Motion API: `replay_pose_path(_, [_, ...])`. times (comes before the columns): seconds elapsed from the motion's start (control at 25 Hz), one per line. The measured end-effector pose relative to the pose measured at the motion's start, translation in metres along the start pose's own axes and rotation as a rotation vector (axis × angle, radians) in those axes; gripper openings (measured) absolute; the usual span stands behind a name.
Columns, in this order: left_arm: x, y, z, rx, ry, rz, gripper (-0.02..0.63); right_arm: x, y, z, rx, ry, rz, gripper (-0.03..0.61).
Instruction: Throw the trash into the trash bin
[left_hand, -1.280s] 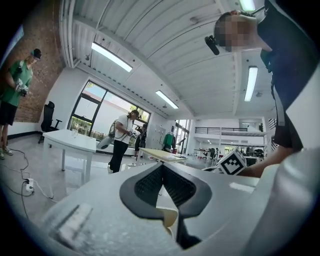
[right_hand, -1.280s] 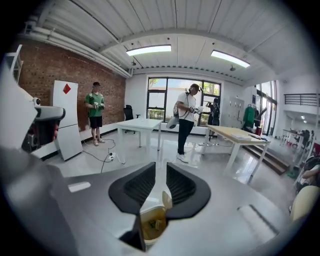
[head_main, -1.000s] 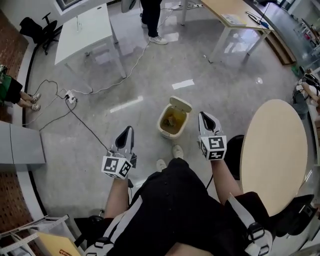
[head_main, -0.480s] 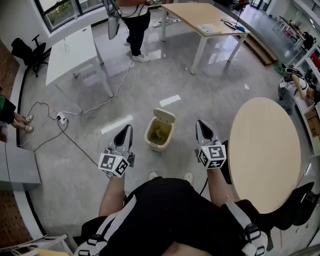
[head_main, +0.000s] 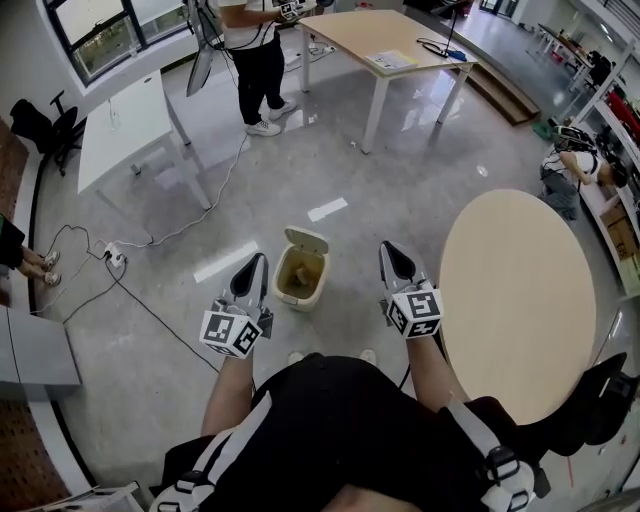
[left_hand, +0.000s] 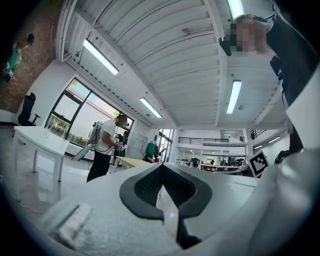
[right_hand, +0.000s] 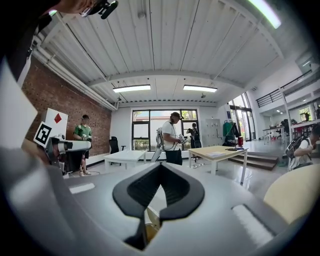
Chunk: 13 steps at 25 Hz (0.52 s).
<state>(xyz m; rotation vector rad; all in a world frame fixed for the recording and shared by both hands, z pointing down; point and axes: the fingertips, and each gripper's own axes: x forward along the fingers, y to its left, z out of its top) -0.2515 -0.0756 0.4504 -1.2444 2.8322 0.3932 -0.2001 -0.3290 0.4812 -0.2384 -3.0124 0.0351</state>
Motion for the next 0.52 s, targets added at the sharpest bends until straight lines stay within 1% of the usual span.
replay_pose_path(0.12, [0.005,-0.008,-0.007,0.007,0.016,-0.007,0.002,-0.003,-0.003,-0.001,-0.013,0.001,0.006,0.005])
replay_pose_path(0.24, [0.006,-0.012,-0.011,0.006,0.022,0.010,0.002,-0.005,-0.009,-0.001,-0.008,0.001,0.018,0.005])
replay_pose_path(0.32, [0.009,-0.014,-0.010,0.003,0.011,0.013,0.002,-0.005,-0.013,0.002,-0.012,-0.012,0.028,0.005])
replay_pose_path(0.52, [0.017,-0.031,-0.003,-0.016,-0.027,-0.017,0.002,-0.007,-0.026,0.005,-0.015,-0.035,0.042,0.005])
